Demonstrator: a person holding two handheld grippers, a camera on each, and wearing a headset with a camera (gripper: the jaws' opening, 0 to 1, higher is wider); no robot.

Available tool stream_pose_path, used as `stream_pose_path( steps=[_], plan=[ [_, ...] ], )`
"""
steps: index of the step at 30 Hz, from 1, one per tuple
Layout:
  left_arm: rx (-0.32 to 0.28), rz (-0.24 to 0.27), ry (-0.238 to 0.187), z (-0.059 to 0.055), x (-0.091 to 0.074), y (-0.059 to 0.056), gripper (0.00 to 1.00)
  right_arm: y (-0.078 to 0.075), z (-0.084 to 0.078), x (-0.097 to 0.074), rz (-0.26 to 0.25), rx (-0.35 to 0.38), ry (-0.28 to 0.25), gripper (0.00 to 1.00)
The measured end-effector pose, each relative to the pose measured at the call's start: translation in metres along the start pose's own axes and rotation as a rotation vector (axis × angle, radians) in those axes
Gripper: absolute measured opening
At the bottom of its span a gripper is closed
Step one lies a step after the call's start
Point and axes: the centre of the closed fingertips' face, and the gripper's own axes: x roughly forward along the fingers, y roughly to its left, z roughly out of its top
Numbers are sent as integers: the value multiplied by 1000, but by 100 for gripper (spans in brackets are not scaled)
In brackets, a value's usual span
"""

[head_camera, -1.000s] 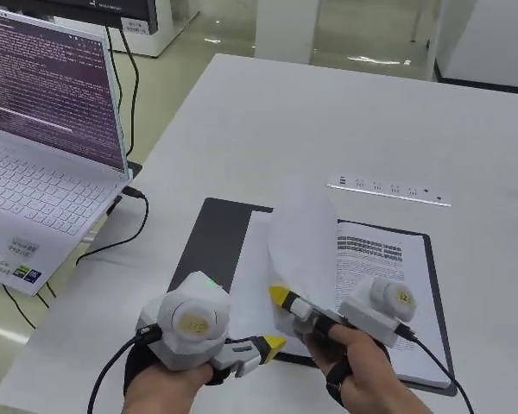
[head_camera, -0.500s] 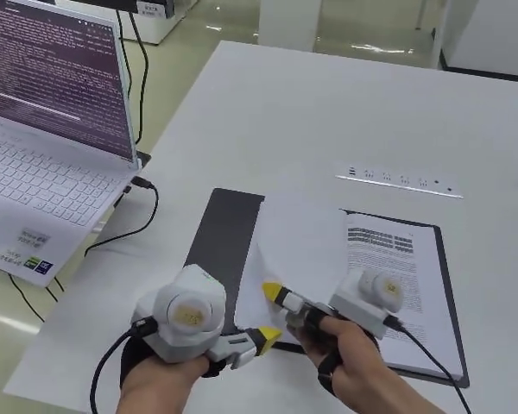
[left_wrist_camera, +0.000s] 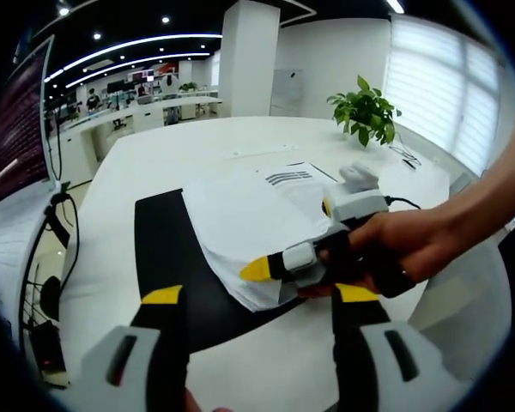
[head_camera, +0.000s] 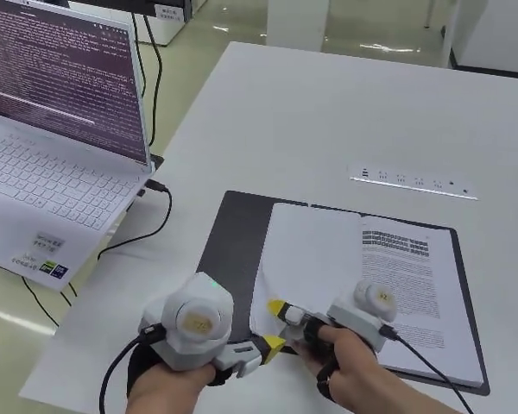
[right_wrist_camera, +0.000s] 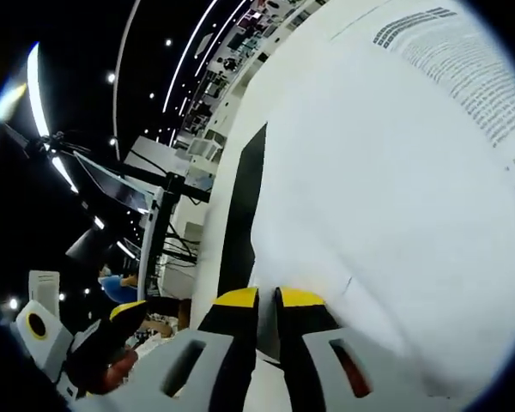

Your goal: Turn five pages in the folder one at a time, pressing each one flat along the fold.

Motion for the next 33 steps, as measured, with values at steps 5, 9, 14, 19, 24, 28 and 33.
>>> stream_pose_path(
  steps=[5,9,14,19,24,28,33],
  plan=[
    [-2,4,5,-3,-1,3,68,10,-1,-3,41,-20,24,15],
    [-49,10,15,-11,1,7,67,24,-8,-8,100,-66,36,29],
    [-60,3,32,-19,1,5,66,32,-26,-23,141,-166,75,41],
    [-107,-4,32,-22,0,12,64,29,-33,-44,135,-256,85,46],
    [-113,-26,11,-14,-2,15,60,27,-21,-70,132,-288,12,45],
    [-74,-52,8,-10,0,11,58,14,-4,-87,95,-303,-19,44],
    [-14,-78,49,-18,8,11,54,2,27,-106,55,-273,-120,41]
  ],
)
